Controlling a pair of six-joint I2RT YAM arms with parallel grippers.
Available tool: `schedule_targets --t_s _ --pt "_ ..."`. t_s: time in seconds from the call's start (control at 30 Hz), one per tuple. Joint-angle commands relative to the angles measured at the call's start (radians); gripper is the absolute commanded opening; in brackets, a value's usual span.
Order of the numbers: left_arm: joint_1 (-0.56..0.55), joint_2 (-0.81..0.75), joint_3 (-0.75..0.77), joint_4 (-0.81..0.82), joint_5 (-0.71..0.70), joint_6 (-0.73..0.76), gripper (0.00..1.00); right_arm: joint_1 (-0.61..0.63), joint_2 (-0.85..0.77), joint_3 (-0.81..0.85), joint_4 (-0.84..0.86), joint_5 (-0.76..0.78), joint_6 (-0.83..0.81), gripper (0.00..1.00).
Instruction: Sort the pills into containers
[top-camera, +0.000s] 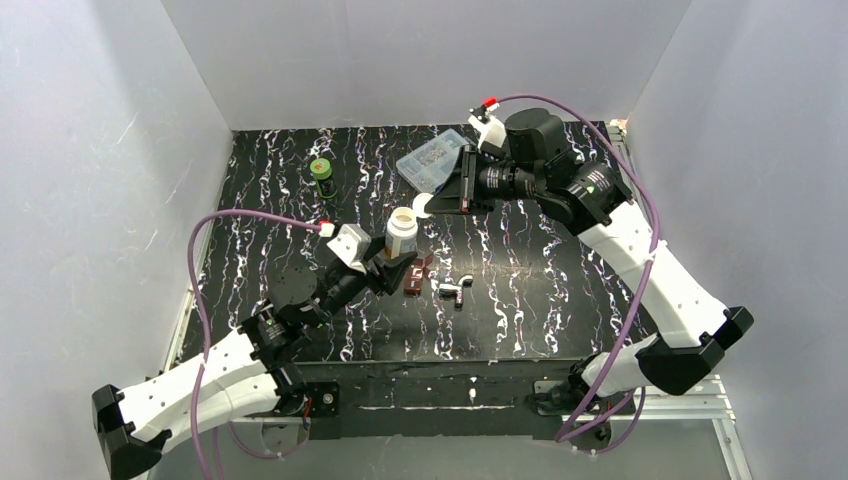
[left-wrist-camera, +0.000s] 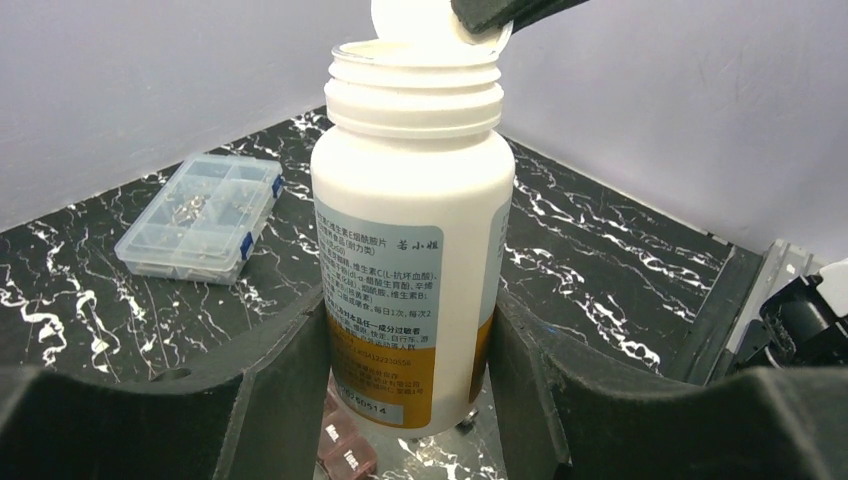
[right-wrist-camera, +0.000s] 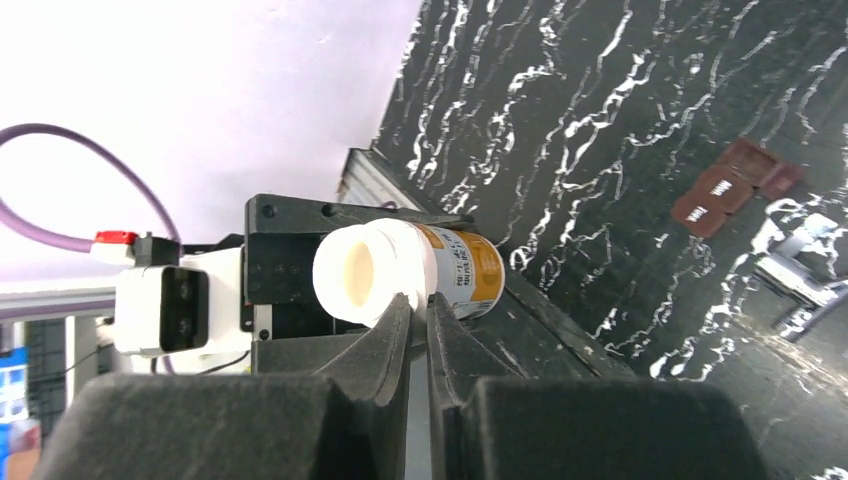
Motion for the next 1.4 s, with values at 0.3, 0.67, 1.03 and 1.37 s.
schedule_targets --t_s 0.3,0.67,1.03,1.37 --pt "-0.003 -0.020 0.048 0.122 0.004 0.017 0.00 -0.019 -0.054 -0.074 0.192 -0.155 0.129 0.32" --pt "-0.003 0.010 0.085 0.091 0.002 0.019 0.00 -0.019 -0.097 -0.087 0.202 -0.084 0.105 0.59" --pt "-0.003 0.077 0.203 -0.061 0.005 -0.049 0.00 0.054 -0.267 -0.327 0.449 0.125 -0.142 0.91" --pt "-0.003 0.110 0.272 -0.149 0.048 -0.075 0.00 0.107 -0.318 -0.491 0.694 0.231 -0.228 0.91"
